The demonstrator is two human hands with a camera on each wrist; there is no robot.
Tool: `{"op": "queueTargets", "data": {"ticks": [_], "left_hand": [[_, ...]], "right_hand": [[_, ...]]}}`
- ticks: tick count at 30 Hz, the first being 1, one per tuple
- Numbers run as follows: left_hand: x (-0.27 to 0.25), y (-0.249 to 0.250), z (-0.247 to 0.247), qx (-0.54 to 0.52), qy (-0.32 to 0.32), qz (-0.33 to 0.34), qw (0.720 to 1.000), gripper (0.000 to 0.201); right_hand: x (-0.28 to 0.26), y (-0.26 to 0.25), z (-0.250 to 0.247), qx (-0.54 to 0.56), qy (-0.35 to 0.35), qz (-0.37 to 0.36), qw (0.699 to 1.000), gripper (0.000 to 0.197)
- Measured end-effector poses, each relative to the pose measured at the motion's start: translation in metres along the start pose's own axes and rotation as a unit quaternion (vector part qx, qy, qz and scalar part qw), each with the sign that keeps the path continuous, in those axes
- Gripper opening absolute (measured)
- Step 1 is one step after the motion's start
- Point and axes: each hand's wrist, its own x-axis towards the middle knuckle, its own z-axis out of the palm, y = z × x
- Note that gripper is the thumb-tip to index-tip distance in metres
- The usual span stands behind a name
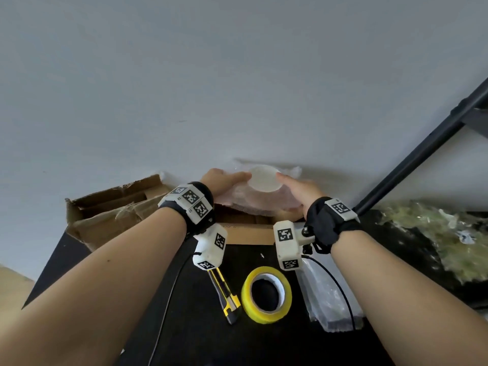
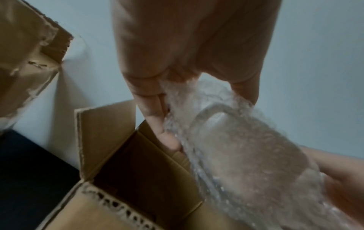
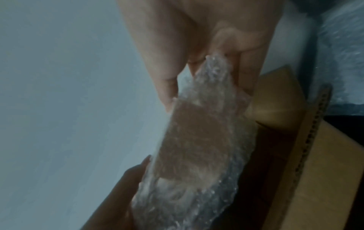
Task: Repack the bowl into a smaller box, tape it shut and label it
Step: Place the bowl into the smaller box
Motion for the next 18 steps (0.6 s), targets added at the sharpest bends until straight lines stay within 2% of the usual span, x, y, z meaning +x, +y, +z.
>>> {"op": "queueTargets", "data": {"ticks": [4, 10, 16, 18], "left_hand": [[0.012, -0.003, 0.008, 0.072, -0.005, -0.032, 0.997, 0.06], [0.024, -0.014, 0.019, 0.167, -0.05, -0.089, 0.981, 0.063], [0.032, -0.021, 0.035, 0.202, -0.041, -0.073, 0.976, 0.048], [0.032, -0.022, 0.04, 0.223, -0.04, -0.066, 0.972, 0.044]], "right_hand": [[0.028, 0.005, 0.01, -0.13, -0.044, 0.004, 0.991, 0.053], [0.053, 0.016, 0.024, -0.262, -0.106, 0.006, 0.959, 0.053], [0.058, 0.024, 0.031, -0.352, -0.117, -0.03, 0.928, 0.056], [0.059, 0.029, 0.033, -0.382, -0.123, -0.043, 0.915, 0.051]]}}
